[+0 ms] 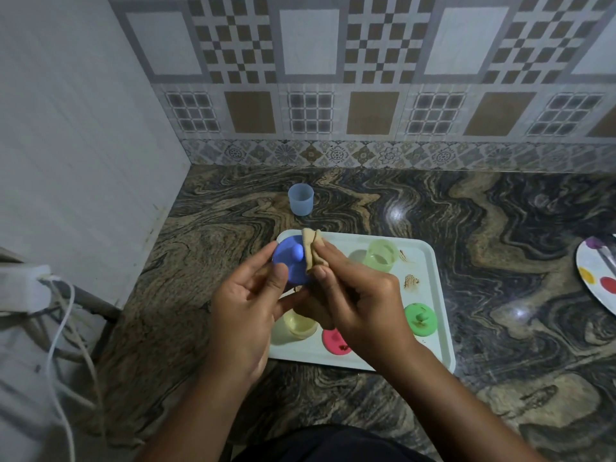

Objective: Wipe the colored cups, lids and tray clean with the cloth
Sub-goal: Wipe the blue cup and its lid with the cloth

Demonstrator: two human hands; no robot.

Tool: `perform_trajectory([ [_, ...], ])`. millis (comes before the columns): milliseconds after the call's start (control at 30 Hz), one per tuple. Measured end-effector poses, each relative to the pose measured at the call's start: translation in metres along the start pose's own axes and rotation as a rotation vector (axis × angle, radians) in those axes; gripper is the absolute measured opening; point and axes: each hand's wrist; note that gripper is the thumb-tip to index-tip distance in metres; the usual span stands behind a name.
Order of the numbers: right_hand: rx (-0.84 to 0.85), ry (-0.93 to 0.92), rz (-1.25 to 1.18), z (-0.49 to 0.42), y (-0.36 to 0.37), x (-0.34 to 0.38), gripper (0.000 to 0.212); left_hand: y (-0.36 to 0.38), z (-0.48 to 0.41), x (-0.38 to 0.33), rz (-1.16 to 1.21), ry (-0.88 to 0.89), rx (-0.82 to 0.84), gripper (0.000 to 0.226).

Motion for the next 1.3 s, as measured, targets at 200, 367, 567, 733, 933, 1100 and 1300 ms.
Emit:
perform_trajectory([
  [200,0.017,-0.146,0.098,-0.001,-0.004,-0.007,0.027,-0.001,0.005,0.002,-0.060,-0.007,0.125,0.048],
  [367,0.004,0.037,0.107,-0.016,-0.012,-0.003,0.018,0.002,0.007,0.004,-0.046,-0.043,0.097,0.045],
  [567,-0.008,0.198,-0.006,-0.018,-0.006,-0.004,0.023,0.011,0.011,0.003,-0.020,-0.034,0.073,0.055],
  [733,0.052,0.042,0.034,-0.004,-0.006,0.004,0.029,0.004,0.002,0.003,0.043,-0.085,-0.059,0.029],
  [933,0.017,0.188,-0.031,-0.007,-0.011,0.003,0.024,-0.003,0.002,0.000,0.029,-0.108,0.066,0.036],
  [1100,0.025,0.231,-0.043,-0.006,-0.005,0.004,0.026,0.005,0.006,-0.005,-0.035,-0.070,0.179,0.065],
  [1300,0.027,0.044,0.017,-0.001,-0.007,0.004,0.029,0.002,-0.002,-0.002,0.020,-0.076,-0.034,0.045],
])
Point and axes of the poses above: each hand's wrist, its own z-axis away from the middle knuckle, its own y-axis out of the palm, x = y × z, and after that the axes turned 5 degrees about -z, right-handed
